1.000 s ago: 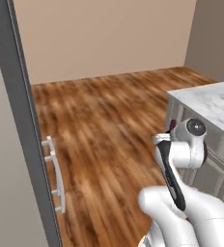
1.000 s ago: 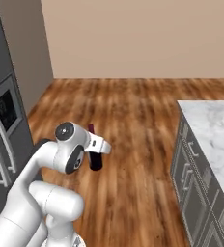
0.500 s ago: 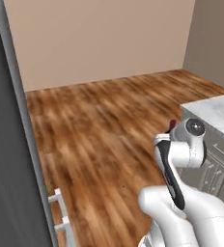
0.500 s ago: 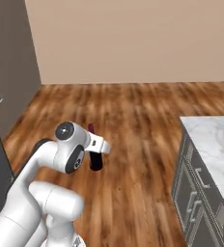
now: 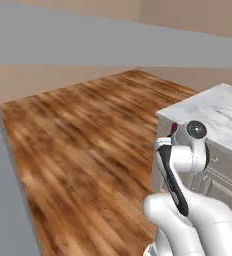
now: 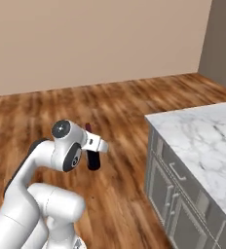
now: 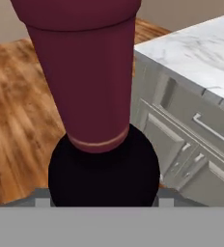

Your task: Place the drinks on the dining counter in a tight cluster.

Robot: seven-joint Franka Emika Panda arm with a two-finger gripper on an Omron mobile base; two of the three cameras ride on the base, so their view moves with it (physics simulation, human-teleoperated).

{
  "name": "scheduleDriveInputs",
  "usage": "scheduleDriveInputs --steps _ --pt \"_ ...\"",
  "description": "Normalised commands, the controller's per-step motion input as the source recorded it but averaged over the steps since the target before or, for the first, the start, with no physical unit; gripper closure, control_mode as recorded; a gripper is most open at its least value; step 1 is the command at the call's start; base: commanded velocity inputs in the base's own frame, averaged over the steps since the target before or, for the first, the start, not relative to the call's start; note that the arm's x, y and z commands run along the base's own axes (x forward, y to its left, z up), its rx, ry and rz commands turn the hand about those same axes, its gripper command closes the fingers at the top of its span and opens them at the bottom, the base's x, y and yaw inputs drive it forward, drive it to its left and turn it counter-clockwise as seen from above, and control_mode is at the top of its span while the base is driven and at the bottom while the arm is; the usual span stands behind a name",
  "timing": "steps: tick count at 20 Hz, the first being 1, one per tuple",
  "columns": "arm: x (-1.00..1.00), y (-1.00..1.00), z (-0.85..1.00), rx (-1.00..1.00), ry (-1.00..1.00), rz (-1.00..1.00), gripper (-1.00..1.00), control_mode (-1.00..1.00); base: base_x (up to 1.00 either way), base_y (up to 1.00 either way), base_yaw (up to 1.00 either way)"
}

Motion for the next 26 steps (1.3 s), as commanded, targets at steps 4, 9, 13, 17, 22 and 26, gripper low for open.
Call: scheduleDriveInputs --steps 4,9,13,17,22,26 --pt "0.0 0.0 0.0 0.0 0.0 0.0 1.0 1.0 0.74 0.17 -0.31" --pt "0.0 0.0 0.0 0.0 0.0 0.0 1.0 1.0 0.91 0.27 -0.08" --pt "0.0 0.0 0.0 0.0 0.0 0.0 1.0 1.0 0.92 0.24 -0.05" --pt "0.0 0.0 0.0 0.0 0.0 0.0 1.0 1.0 0.87 0.21 -0.17" --pt "0.0 0.0 0.0 0.0 0.0 0.0 1.0 1.0 0.73 0.24 -0.34" --pt "0.0 0.0 0.0 0.0 0.0 0.0 1.0 1.0 0.69 0.25 -0.39"
